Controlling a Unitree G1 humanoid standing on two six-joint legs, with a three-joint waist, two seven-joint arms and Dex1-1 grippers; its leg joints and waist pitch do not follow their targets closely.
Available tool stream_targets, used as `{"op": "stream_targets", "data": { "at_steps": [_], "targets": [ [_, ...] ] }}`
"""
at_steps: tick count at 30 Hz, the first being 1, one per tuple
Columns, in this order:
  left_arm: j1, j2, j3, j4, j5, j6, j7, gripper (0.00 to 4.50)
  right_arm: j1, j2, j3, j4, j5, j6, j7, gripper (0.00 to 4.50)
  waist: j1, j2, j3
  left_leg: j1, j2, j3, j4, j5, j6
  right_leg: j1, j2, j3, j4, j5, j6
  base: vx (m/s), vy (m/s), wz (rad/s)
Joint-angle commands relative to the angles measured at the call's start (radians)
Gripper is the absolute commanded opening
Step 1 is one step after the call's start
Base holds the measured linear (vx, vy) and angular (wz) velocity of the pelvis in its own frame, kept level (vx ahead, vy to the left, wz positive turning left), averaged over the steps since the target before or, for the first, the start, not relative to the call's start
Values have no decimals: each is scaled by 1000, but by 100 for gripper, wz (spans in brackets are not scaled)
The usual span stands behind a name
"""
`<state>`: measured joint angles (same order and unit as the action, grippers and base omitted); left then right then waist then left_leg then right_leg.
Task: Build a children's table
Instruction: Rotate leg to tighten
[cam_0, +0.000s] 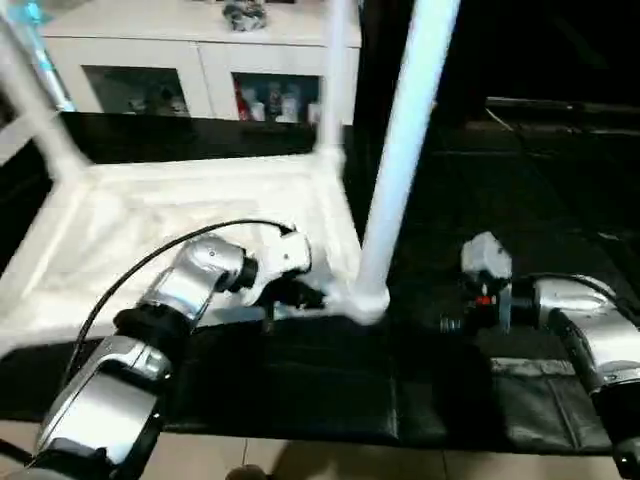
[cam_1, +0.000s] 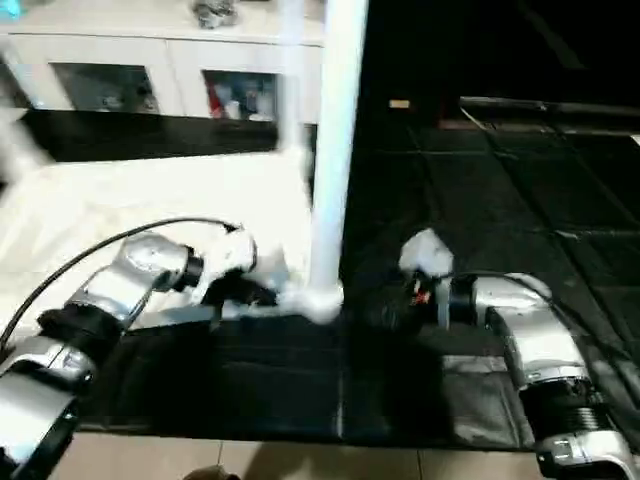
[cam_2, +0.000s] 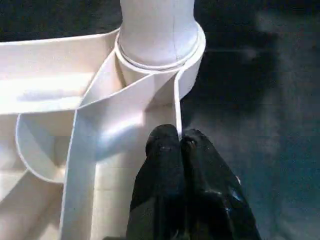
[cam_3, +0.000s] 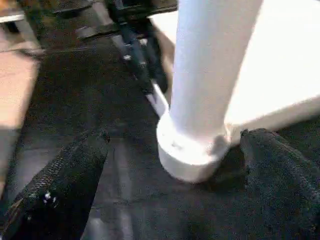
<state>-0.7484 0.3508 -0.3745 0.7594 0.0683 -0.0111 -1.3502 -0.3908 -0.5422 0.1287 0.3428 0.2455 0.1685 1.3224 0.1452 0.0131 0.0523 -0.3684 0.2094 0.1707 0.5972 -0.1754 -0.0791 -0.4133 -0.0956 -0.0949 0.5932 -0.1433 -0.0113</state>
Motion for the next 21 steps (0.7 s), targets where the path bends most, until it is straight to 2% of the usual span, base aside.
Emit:
{"op": "stream_targets", "data": {
  "at_steps": [1, 5, 7, 10, 12, 16, 18, 21],
  "targets": [
    [4, -4, -48, -38, -4, -33, -70, 0, -28, 3, 15, 36, 7, -5, 38, 447, -7, -9, -66, 22, 24, 1, -75, -323, 42, 43, -57, 38, -92, -480, -158, 0, 0, 0],
    [2, -2, -61, -45, -6, -50, -112, 0, -60, 24, 36, 86, -4, -25, 52, 409, -7, -14, -67, 14, 23, 0, -78, -307, 36, 49, -56, 39, -85, -445, -165, 0, 0, 0],
    [4, -3, -66, -52, -6, -57, -136, 0, -79, 39, 42, 115, -6, -27, 61, 378, -6, -12, -68, 16, 23, 0, -77, -299, 35, 48, -56, 41, -83, -431, -172, 0, 0, 0],
    [11, -3, -74, -72, -5, -55, -156, 0, -94, 50, 49, 137, -6, -25, 79, 372, -5, -14, -69, 13, 24, 1, -77, -283, 36, 51, -55, 41, -78, -404, -182, 0, 0, 0],
    [16, -2, -77, -82, -5, -53, -160, 0, -95, 53, 52, 140, -2, -18, 89, 344, -3, -13, -69, 15, 26, 2, -76, -283, 38, 49, -56, 43, -76, -392, -188, 0, 0, 0],
    [24, 0, -83, -95, -4, -51, -170, 0, -100, 59, 59, 151, 7, -3, 116, 319, -4, -11, -71, 12, 25, 1, -77, -271, 39, 54, -55, 43, -71, -361, -198, 0, 0, 0],
    [26, 2, -85, -97, -3, -53, -178, 0, -105, 62, 62, 165, 10, -7, 124, 288, -4, -11, -71, 13, 26, 2, -77, -270, 39, 53, -55, 44, -71, -360, -200, 0, 0, 0],
    [28, 4, -86, -99, -3, -54, -181, 0, -107, 64, 64, 172, 11, -6, 129, 274, -5, -11, -71, 11, 25, 2, -76, -265, 39, 54, -55, 43, -69, -348, -205, 0, 0, 0]
  ]
}}
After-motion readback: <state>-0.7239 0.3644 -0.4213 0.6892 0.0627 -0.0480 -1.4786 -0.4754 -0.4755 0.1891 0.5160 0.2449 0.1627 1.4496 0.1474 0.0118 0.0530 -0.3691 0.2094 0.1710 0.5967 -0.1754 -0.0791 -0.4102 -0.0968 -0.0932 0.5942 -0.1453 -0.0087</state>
